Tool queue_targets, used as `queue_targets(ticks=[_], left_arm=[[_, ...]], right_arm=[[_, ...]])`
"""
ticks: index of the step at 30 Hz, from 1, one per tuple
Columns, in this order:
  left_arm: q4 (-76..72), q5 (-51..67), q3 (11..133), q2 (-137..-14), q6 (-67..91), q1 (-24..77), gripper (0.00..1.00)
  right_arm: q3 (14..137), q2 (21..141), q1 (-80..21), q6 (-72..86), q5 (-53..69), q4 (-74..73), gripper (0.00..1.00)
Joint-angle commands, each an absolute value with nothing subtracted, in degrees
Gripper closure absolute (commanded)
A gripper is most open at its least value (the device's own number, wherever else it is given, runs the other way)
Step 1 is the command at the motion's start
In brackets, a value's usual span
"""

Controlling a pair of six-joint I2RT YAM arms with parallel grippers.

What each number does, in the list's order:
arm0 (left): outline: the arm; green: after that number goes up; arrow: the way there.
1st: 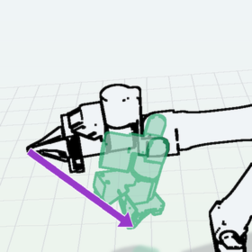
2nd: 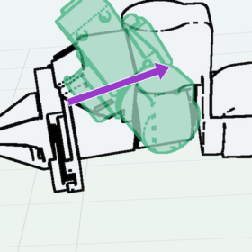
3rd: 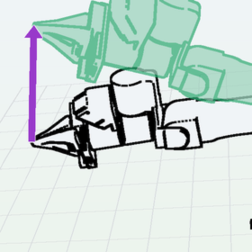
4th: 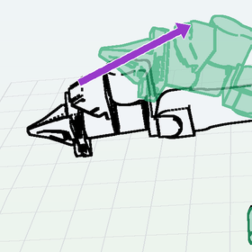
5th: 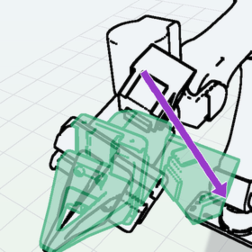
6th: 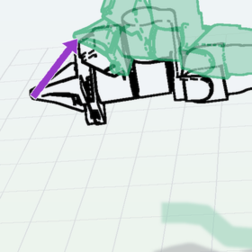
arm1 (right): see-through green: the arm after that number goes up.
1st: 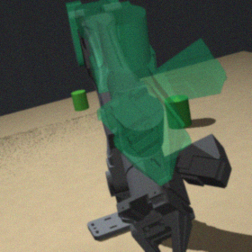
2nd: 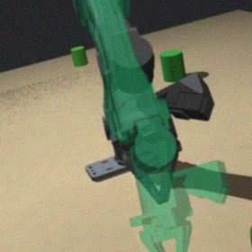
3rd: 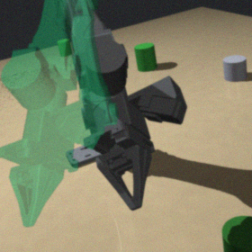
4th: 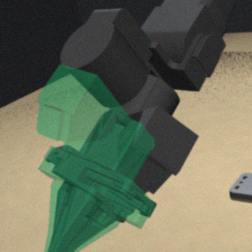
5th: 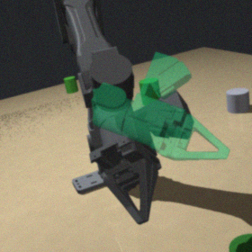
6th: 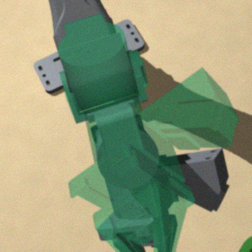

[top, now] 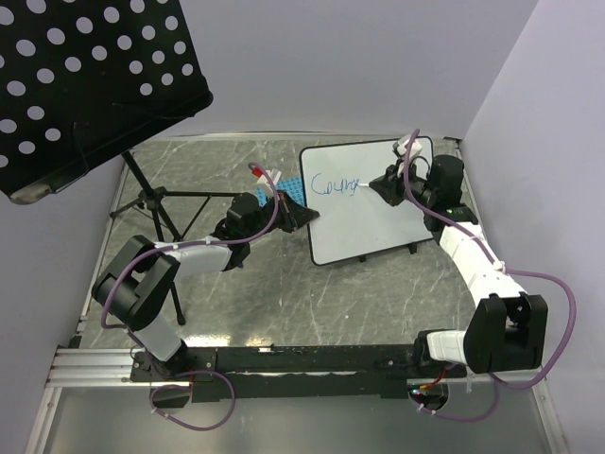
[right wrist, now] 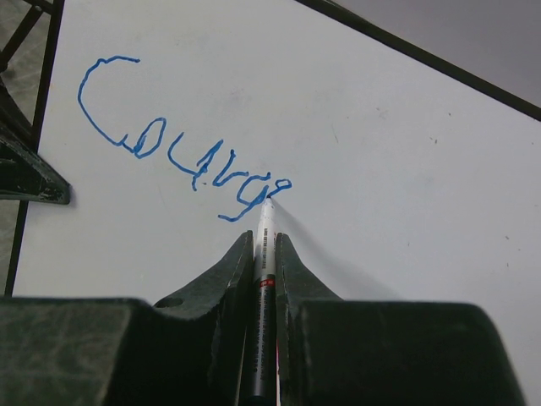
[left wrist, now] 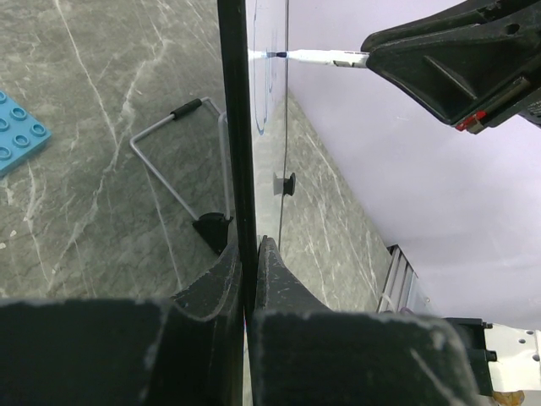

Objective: Write a sentence on the whiteboard

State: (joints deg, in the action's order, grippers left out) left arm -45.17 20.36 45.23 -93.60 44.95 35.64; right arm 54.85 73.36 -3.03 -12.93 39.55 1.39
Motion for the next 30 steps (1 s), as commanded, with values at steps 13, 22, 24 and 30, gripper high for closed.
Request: queue_targets(ticks=[13,22,24,30], left_arm=[[-48.6,22.94,46.32,-93.08,40.96,36.04,0.99],[-48.96,23.2,46.58,-93.6,41.04,36.12,0.99],[-49.04,23.29,46.67,-93.78,41.13,36.04,0.99],[-49.04,23.29,46.76,-93.78,41.22,36.12,0.99]], right_arm=[[56.87,73.65,-2.99,-13.98,35.87,-0.27,1.0],[54.05,71.72,-2.99,-11.78,32.87,6.06,1.0],[53.96,71.72,-2.99,-11.6,33.48,6.42,1.0],[53.61,71.72,-3.08,-11.34,34.8,6.94,1.0]])
